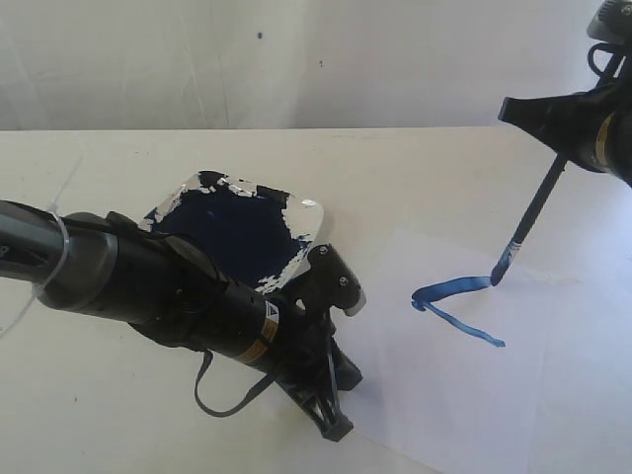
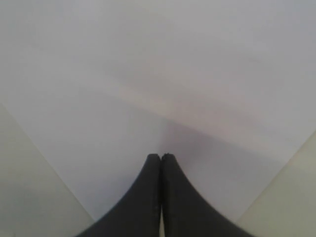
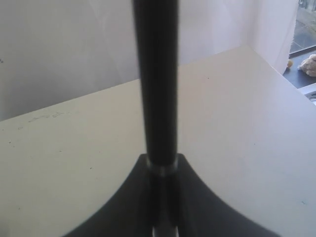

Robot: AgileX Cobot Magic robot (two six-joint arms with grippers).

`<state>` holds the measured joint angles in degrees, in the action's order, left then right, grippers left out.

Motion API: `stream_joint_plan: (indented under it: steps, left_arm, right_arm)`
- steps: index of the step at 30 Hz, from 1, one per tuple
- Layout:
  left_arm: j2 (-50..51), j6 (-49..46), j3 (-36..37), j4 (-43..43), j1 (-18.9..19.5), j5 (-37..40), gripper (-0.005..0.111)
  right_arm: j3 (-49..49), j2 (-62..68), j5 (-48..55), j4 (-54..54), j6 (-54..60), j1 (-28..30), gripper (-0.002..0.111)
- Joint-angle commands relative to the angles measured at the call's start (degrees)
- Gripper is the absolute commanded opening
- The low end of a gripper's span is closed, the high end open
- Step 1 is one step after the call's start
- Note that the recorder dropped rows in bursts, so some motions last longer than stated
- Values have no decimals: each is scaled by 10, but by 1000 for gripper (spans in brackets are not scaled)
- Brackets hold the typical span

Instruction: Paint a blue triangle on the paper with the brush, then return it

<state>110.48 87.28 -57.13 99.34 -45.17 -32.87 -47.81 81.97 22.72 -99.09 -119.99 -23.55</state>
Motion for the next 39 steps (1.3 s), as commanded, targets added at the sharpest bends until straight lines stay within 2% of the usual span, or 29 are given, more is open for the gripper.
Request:
stream_joint_plan:
  steps: [1,22,39]
  left_arm:
    - [-1,-1,-2,6,-2,-1,0]
    - [-1,-1,-2,6,-2,-1,0]
    - [-1,-1,-2,6,-2,-1,0]
  right_arm:
    - [-2,9,2,-9,-2,2,0]
    - [-1,21,-27,-6,25,2,0]
    - [-1,-1,-20,137,155,2,0]
